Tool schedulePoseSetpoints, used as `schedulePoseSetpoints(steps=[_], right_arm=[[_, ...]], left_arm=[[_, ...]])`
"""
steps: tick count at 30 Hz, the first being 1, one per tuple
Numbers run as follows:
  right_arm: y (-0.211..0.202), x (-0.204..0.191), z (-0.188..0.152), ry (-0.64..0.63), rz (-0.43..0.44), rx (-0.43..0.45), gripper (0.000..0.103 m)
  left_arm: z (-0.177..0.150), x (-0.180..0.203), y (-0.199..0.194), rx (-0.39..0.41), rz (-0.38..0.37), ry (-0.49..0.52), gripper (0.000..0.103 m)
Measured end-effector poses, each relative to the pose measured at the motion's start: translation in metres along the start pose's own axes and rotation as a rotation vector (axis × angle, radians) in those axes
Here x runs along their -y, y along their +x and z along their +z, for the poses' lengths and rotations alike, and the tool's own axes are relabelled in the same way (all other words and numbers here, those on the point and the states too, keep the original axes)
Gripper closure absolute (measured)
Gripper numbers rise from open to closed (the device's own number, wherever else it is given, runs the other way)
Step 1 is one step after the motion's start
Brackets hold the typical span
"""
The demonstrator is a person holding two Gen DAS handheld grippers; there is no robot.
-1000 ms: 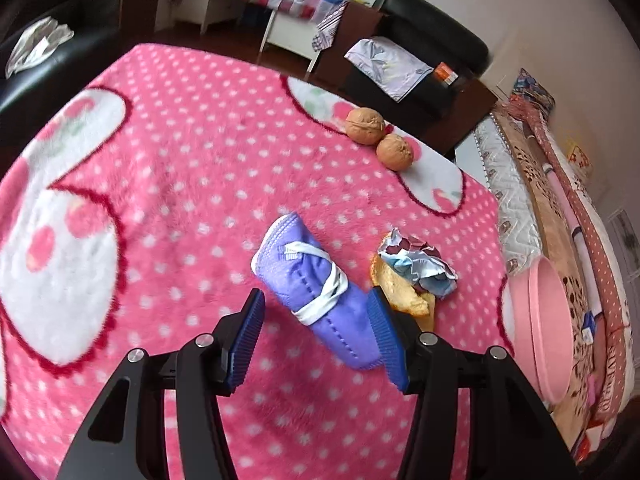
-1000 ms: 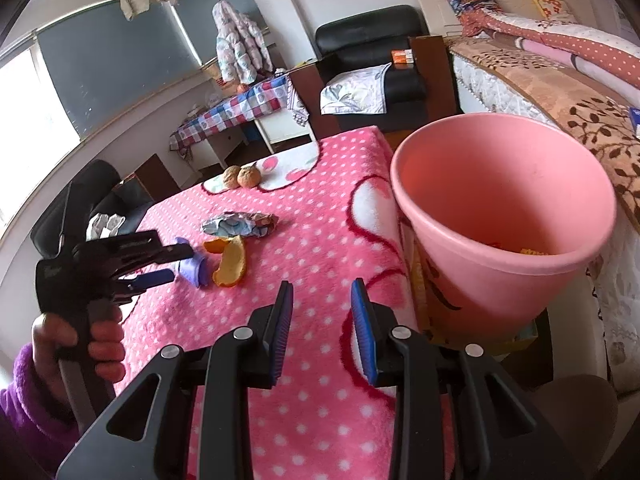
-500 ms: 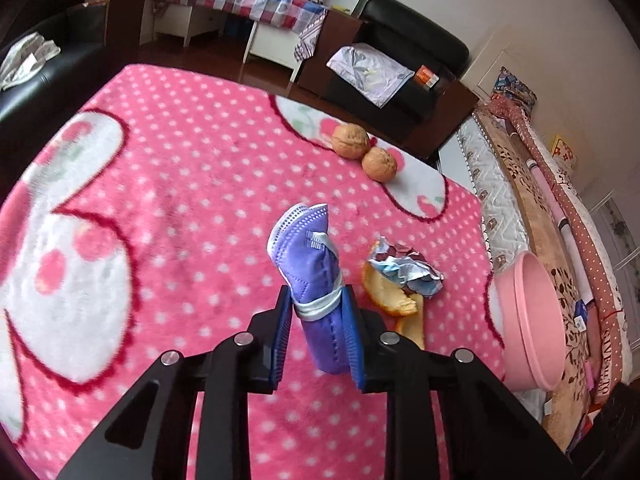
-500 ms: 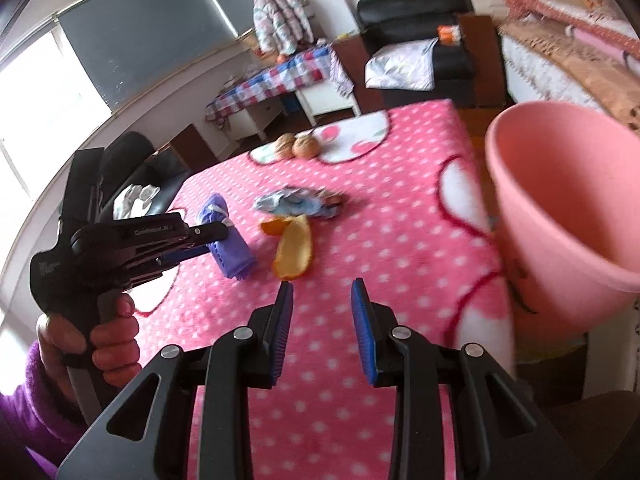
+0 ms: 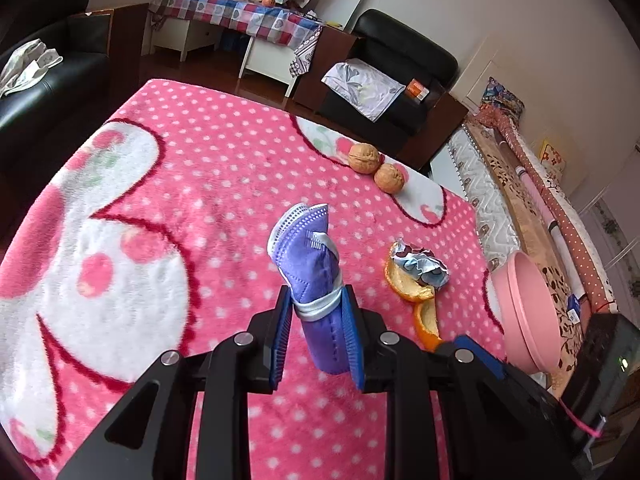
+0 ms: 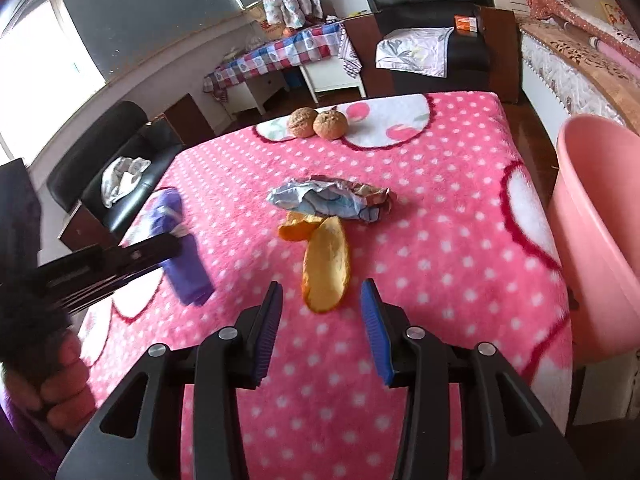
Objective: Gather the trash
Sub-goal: 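Grasp the yellow fruit peel with the right tool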
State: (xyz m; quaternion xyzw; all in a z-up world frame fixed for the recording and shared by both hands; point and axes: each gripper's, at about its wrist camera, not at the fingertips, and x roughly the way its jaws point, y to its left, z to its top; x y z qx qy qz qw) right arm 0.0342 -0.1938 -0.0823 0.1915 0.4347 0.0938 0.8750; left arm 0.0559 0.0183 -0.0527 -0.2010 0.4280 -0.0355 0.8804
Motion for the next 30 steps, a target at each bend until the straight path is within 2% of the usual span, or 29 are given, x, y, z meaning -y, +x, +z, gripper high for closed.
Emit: schedulePoseSetpoints(steps=[5,10,14,16,21,30], right_arm=[[0.018,0.002,0.007,0.035,-0.013,-0.055,0.061],[0.025,-0.001,0.011,0.033,-0.04,-0.055,0.062],[0.027,-0.004,0.011,0.017,-0.073,-0.059,0.075],[0.027,-0.005,0.011,0.016,-0.076,-0.06,0.078],[0.021,-0.006,0.006,0.015,-0.072,-0.058,0.082],[-0.011,0.003,-0.01,0.05,-0.049,-0.024,0.082]], left_arm=[[-0.001,-0.007,-0.003,0.003,-0.013,-0.005,0.079],[-0.002,-0.013,-0.006,0.0,-0.029,-0.02,0.079],[-0.003,-0.015,-0.009,0.004,-0.037,-0.018,0.079],[-0.004,-0.015,-0.011,0.005,-0.041,-0.018,0.079],[-0.004,-0.016,-0.017,0.013,-0.042,-0.016,0.079],[-0.008,-0.007,-0.028,0.026,-0.051,0.01,0.079]])
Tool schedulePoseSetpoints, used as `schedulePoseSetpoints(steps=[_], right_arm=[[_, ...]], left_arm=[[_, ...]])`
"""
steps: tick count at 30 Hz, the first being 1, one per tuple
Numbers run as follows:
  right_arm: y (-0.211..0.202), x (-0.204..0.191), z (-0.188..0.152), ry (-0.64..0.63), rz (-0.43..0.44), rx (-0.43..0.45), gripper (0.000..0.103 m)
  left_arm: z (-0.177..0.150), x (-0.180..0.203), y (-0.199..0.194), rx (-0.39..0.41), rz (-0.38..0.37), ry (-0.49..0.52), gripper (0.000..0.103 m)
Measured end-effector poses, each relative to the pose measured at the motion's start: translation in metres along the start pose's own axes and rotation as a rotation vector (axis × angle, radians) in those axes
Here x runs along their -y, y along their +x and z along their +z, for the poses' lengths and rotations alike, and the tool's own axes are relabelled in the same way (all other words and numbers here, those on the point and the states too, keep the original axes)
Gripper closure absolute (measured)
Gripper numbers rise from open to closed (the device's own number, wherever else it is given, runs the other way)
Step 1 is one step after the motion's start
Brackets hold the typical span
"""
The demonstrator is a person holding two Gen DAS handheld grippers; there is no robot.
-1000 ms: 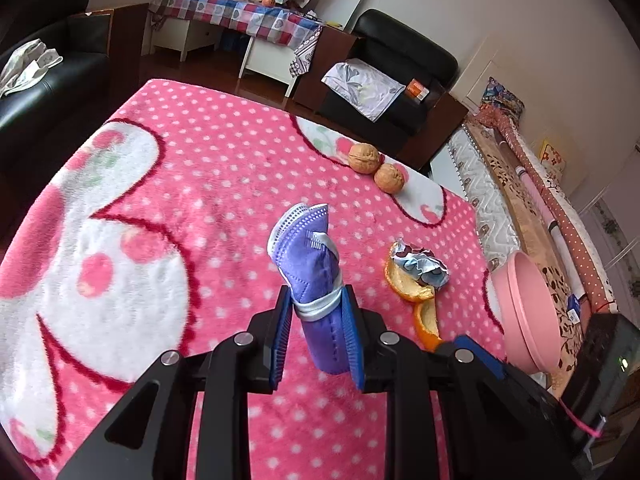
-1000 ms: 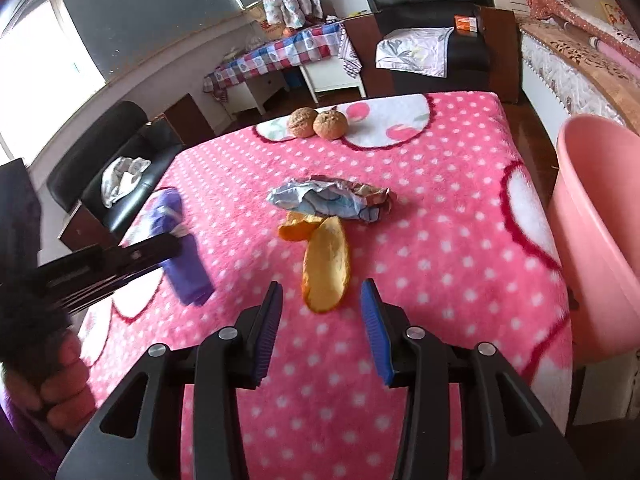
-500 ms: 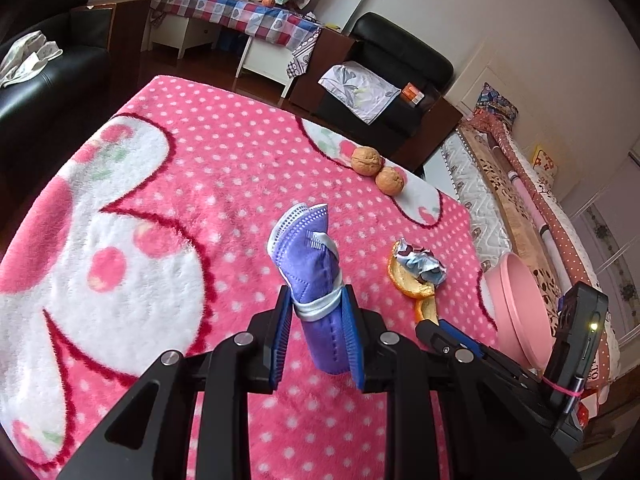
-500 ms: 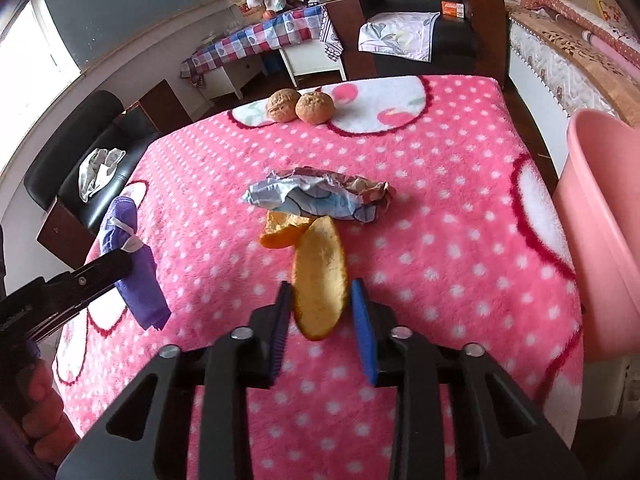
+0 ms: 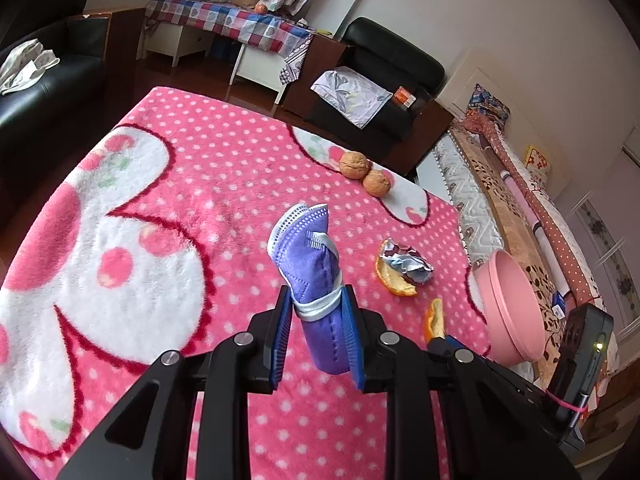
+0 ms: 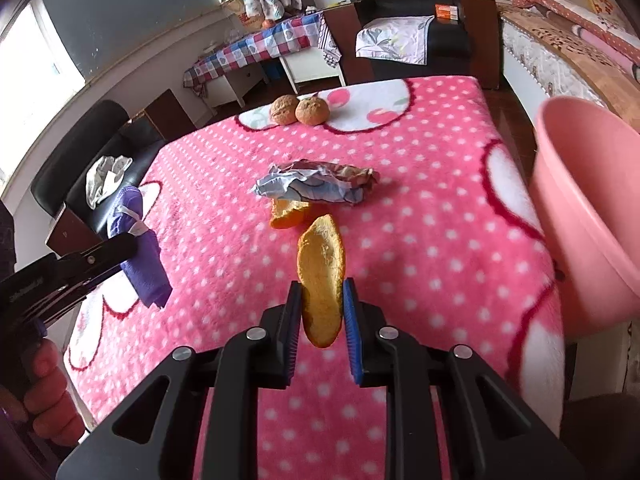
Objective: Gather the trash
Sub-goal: 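Carry the purple roll and fruit peel over the pink bucket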
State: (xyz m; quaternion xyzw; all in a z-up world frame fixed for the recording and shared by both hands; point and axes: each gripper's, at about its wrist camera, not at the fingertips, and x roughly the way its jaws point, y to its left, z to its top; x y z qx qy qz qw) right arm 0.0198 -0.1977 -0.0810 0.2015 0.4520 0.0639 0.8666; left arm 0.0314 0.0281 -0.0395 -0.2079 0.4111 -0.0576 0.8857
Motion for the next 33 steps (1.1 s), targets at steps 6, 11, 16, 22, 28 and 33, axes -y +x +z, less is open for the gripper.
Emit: schedulePoseSetpoints(steps=[6,11,16,22,28,33], right_arm=[[-0.023,0.011,-0.009,0.032,0.011,0.035,0.082],[-0.042,0.02,-0.011,0.044,0.01,0.075,0.082],[-0.06,0.032,-0.015,0.064,0.006,0.12,0.082],[-0.084,0.052,-0.017,0.103,-0.015,0.185,0.082],[-0.102,0.076,-0.016,0.136,-0.051,0.242,0.082],[-0.115,0.1,-0.014,0.171,-0.087,0.289,0.082]], left_arm=[[-0.002,0.013,-0.008,0.017,-0.021,0.02,0.079],[-0.006,0.034,-0.013,0.03,-0.045,0.058,0.079],[-0.01,0.058,-0.015,0.035,-0.06,0.111,0.079],[-0.012,0.089,-0.017,0.051,-0.088,0.171,0.079],[-0.01,0.119,-0.014,0.058,-0.115,0.218,0.079],[-0.008,0.144,-0.005,0.05,-0.137,0.251,0.079]])
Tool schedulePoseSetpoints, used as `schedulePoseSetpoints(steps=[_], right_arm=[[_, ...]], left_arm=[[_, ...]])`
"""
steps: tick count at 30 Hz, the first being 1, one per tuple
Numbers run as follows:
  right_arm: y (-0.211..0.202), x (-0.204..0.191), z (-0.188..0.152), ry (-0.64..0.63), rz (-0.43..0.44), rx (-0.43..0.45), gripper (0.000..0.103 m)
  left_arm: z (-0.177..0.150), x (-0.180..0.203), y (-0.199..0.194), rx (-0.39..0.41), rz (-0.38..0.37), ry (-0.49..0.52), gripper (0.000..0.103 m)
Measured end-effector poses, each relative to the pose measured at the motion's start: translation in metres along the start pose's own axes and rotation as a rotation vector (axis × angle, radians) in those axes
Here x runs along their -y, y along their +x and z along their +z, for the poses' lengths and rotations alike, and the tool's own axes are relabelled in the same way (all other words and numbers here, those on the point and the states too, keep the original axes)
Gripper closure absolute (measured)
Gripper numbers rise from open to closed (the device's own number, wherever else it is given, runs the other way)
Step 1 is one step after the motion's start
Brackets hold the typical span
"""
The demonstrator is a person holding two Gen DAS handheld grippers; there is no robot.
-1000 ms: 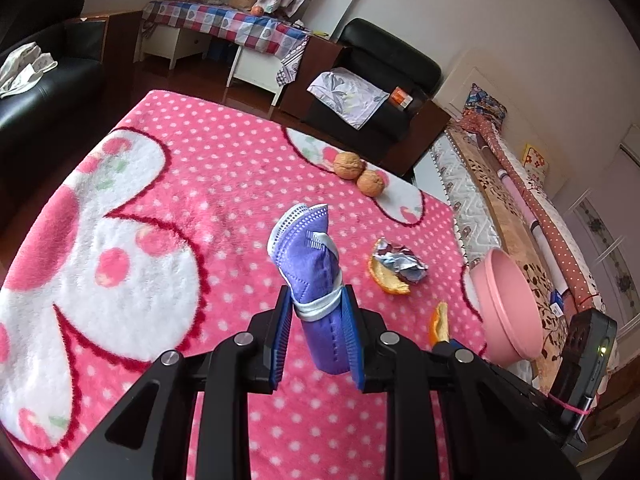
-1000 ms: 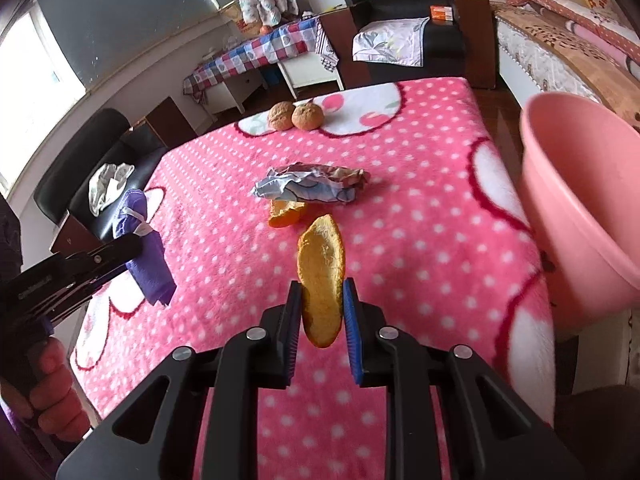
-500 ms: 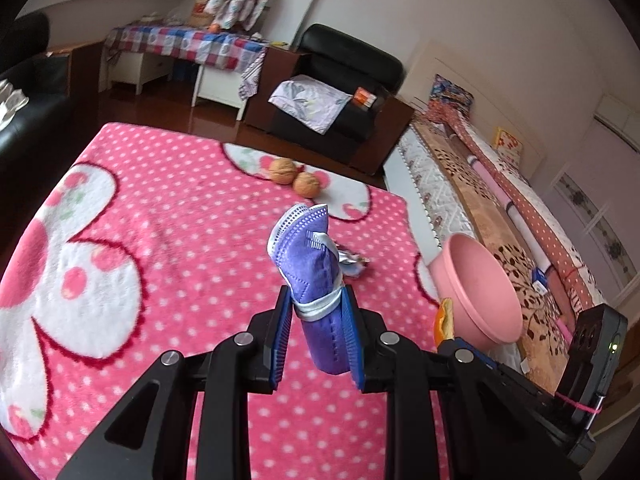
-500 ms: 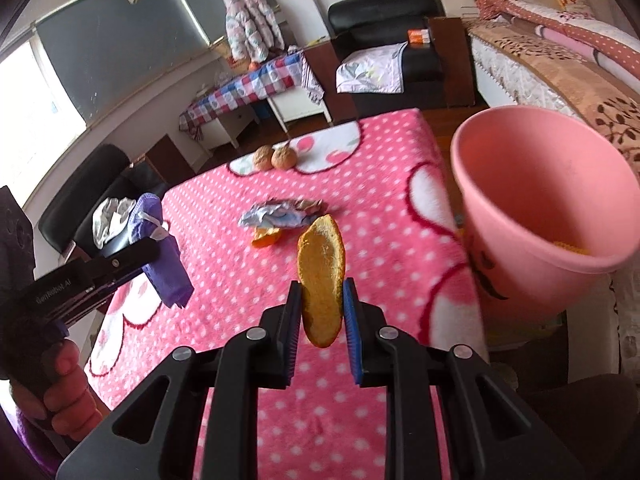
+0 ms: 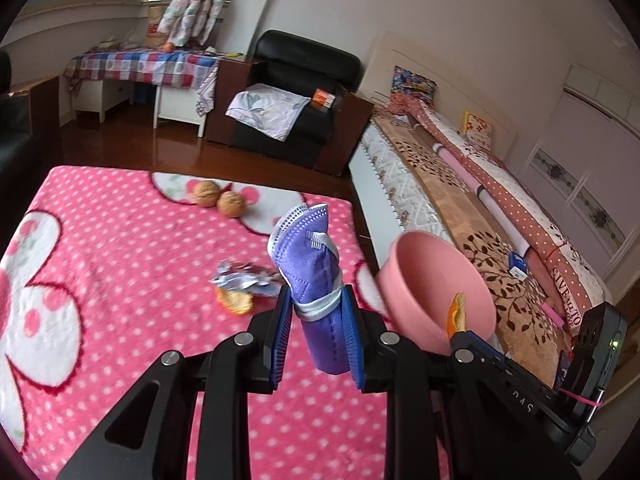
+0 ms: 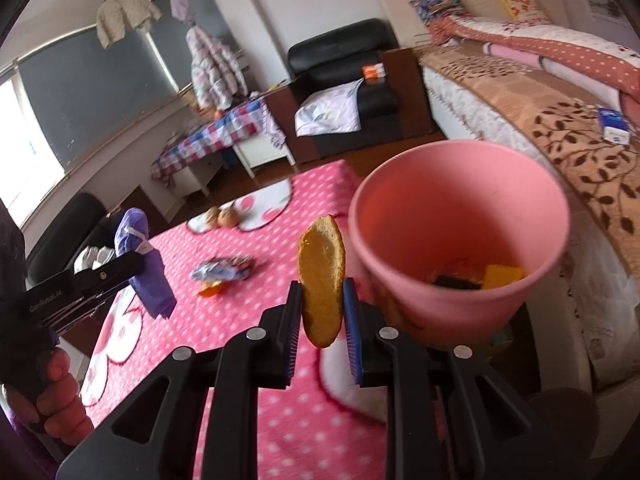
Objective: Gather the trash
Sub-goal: 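Carry the purple roll and fruit peel over the pink bucket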
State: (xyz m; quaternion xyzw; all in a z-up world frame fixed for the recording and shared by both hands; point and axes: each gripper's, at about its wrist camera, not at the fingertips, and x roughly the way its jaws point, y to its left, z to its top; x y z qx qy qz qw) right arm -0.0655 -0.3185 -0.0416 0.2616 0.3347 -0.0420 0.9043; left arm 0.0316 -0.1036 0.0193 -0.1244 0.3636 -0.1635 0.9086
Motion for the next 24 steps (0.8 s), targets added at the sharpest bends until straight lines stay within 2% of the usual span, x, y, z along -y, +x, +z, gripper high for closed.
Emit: schedulePoseSetpoints(steps=[8,14,24], right_arm=[[-0.007,0.036,0.013,0.041,-0.061,0.062,0.082],[-0.005,0.058,0.017,0.079,-0.083,0.073,0.082],[0.0,0.085,0.024,0.123,-0.097,0.067,0.082]], left_arm=[[0.009,0.048,0.024,-0.012,-0.051,0.077,0.079],[0.013,0.083,0.047,-0.038,-0.076,0.125,0.079],[0.014,0.122,0.089,-0.088,-0.066,0.171,0.079]])
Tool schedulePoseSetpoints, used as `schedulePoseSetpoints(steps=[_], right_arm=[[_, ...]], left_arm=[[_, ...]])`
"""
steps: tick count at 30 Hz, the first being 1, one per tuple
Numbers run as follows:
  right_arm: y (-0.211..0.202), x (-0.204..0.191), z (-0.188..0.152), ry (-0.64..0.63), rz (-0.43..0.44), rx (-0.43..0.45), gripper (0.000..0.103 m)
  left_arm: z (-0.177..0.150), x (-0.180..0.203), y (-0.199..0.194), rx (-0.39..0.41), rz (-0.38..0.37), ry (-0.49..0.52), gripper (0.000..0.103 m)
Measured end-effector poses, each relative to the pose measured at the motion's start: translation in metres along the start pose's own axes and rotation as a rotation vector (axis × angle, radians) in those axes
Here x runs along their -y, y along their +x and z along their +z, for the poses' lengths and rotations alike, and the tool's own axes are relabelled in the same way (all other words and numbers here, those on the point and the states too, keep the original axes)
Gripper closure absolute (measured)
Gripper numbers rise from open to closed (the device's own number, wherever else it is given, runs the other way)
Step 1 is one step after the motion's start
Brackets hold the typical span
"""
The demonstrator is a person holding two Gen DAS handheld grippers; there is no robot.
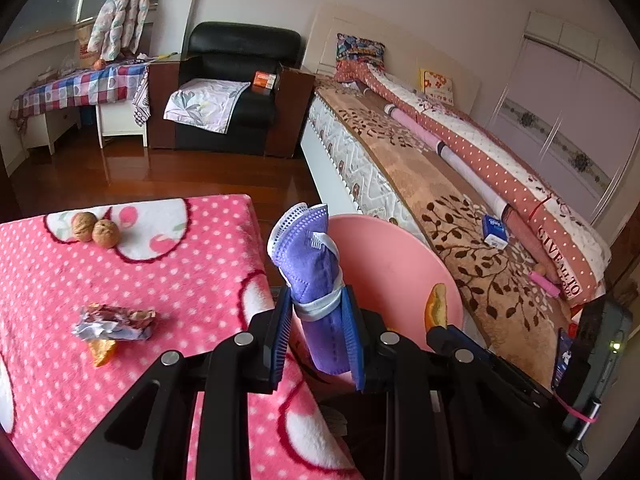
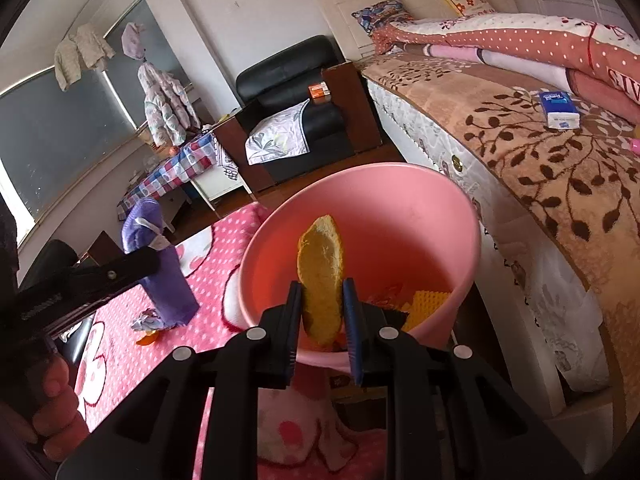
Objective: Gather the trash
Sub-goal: 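Carry the purple roll and fruit peel over the pink bucket, then open both tools to drop the roll and peel into the bucket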
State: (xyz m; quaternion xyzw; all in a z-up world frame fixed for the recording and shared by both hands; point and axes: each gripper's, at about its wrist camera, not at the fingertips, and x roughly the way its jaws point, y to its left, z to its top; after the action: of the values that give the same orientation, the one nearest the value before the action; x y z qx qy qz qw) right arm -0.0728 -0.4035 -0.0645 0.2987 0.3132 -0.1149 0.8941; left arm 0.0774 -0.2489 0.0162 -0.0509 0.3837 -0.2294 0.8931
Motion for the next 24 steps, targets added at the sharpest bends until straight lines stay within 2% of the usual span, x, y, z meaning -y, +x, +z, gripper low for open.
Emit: schedulePoseSetpoints(steps=[10,24], right_arm=[[0.012,0.015,0.01,0.005,-0.025,-0.008,0.082],[0.029,0.018,0.015,0.014,-0.028,-0.044,0.082]], left_arm=[[0.006,0.013,0.038,-0.066,0.014,0.023,0.079],[0.008,0.015,0.057,-0.116,0.016,0.031,0.078]])
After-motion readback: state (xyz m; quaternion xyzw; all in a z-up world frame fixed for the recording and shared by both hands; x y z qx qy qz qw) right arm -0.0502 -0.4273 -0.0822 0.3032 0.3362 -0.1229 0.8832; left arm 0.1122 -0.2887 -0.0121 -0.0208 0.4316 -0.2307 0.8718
